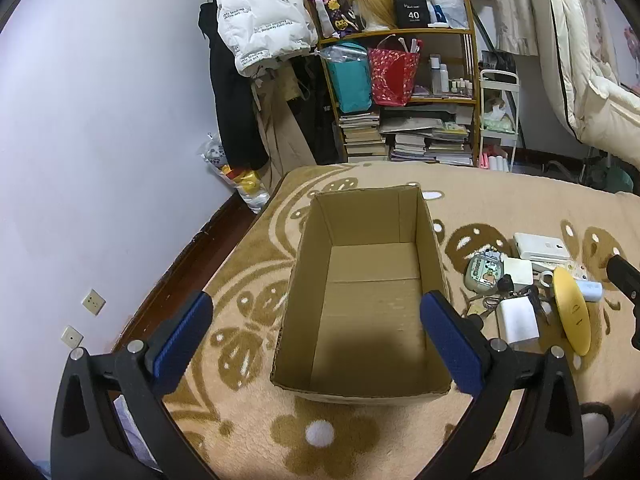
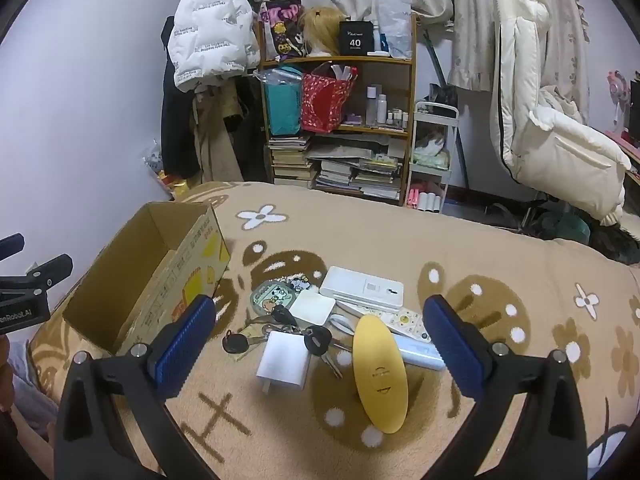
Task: Organize rigid objects
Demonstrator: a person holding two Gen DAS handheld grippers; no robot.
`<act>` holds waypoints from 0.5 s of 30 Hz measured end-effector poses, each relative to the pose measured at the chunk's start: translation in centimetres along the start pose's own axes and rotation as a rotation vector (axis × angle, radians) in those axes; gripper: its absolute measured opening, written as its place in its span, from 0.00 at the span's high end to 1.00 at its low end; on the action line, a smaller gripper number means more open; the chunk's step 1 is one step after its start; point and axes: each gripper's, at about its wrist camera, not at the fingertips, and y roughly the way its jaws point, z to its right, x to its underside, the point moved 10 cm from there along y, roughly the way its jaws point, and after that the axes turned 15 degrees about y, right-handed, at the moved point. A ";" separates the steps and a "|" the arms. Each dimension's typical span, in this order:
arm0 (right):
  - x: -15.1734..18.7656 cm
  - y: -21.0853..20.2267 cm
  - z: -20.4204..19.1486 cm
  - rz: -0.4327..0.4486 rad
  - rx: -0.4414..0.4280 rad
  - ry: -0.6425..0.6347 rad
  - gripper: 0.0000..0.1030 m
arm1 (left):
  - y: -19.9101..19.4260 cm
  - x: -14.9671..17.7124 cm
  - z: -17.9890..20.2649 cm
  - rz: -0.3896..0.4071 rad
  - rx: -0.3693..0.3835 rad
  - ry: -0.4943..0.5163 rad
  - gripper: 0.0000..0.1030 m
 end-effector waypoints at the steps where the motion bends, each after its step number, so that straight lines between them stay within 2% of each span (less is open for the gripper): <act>1: 0.1 0.0 0.0 0.000 0.001 0.000 0.00 | 0.0 0.0 0.0 0.000 -0.002 0.002 0.01; 15: 0.4 0.3 -0.4 -0.014 -0.007 -0.009 0.00 | 0.1 0.0 -0.1 -0.011 0.006 0.007 0.01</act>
